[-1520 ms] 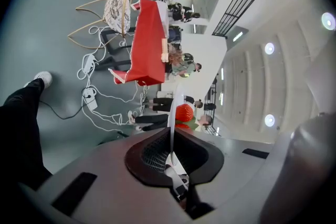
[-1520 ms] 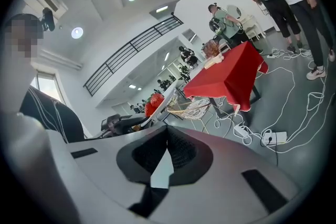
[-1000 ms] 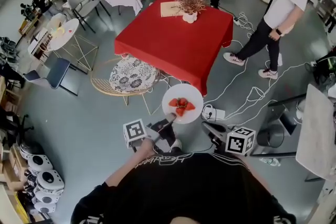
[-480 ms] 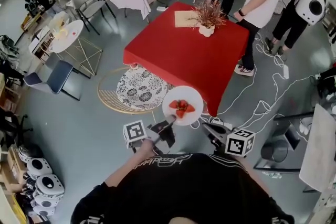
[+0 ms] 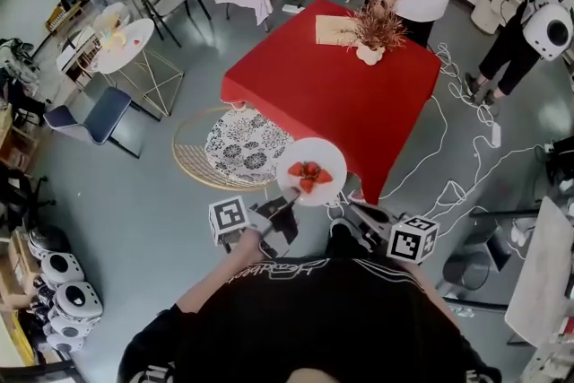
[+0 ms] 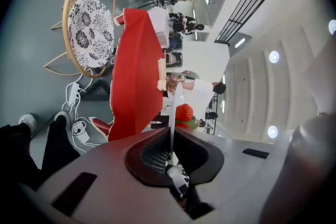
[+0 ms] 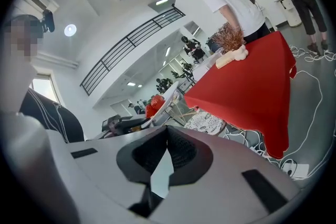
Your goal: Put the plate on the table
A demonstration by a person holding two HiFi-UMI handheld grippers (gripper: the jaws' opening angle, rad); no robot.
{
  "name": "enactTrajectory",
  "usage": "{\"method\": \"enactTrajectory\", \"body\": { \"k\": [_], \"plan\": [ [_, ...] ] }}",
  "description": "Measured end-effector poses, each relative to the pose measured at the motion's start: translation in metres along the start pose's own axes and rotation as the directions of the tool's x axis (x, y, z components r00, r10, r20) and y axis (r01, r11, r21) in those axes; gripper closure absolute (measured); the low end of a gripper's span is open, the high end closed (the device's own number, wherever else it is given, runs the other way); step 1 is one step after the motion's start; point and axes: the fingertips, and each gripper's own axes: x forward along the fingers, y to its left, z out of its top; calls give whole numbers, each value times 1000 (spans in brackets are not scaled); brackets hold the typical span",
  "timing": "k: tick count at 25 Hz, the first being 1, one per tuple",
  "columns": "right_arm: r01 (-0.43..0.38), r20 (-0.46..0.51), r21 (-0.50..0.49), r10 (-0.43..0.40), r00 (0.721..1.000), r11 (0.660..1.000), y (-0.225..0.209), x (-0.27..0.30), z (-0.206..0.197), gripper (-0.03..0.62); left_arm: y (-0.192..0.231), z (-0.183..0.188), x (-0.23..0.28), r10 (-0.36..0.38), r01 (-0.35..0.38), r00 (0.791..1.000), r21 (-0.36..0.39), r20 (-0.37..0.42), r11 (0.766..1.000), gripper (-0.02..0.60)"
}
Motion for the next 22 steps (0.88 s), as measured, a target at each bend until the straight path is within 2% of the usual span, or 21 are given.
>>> {"method": "enactTrajectory", "body": {
  "k": [9,15,22],
  "plan": [
    [-64,-43,-14,63,997,998,-27,22,46,586,-13,29,36,7,-7,997,-2,71,1000,565],
    [-74,-35,12,74,997,997,-70,20,95,586,-19,49,90,22,-21,995,-6,95,1000,565],
    [-83,-7,34,83,997,996,-121,24,143,586,-21,70,156,27,-28,996,1,85,1000,565]
  ]
}}
